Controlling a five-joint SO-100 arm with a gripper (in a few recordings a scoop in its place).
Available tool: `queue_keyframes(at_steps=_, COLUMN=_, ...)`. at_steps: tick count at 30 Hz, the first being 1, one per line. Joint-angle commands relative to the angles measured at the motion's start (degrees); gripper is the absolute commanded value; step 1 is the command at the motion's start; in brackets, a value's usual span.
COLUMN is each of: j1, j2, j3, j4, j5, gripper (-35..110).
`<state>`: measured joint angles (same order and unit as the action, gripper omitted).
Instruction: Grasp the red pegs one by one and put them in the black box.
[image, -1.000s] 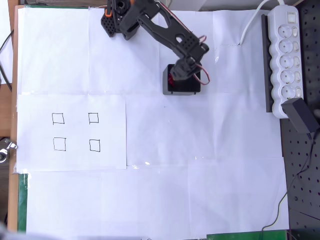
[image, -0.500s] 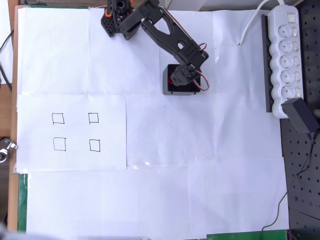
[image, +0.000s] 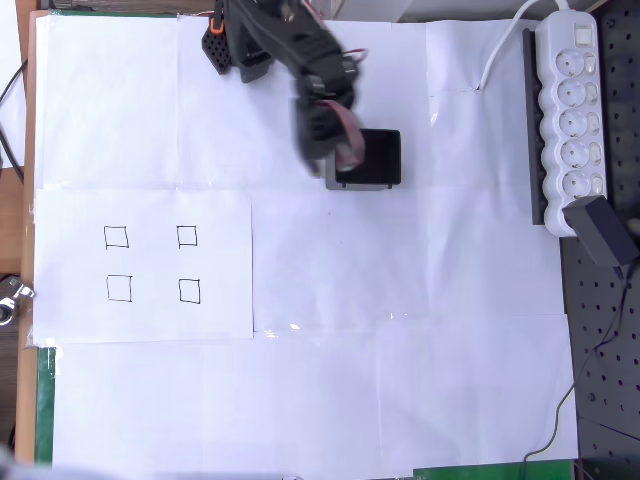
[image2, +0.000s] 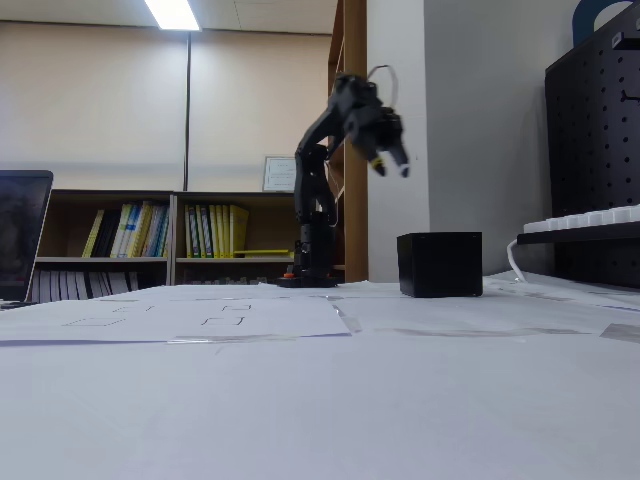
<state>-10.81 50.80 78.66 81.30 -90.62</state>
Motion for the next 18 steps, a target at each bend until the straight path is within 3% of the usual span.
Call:
queue_keyframes(at_steps=1, j1=8.4, j2=-22.2, j3=-21.5, j4=-4.4, j5=6.5, gripper=3)
queue_keyframes(at_steps=6, j1=10.5, j2=-35.4, j3=-43.9, j4=-5.6, j5=5.7, gripper=0)
queue_keyframes(at_steps=10, j1=12.0, j2=-41.5, j3=-60.4, j4=-12.7, j5=7.1, gripper=0)
queue_keyframes(at_steps=18, j1=14.4, j2=-48.4, j3=-73.3, j4=-16.3, j5=9.6, gripper=0)
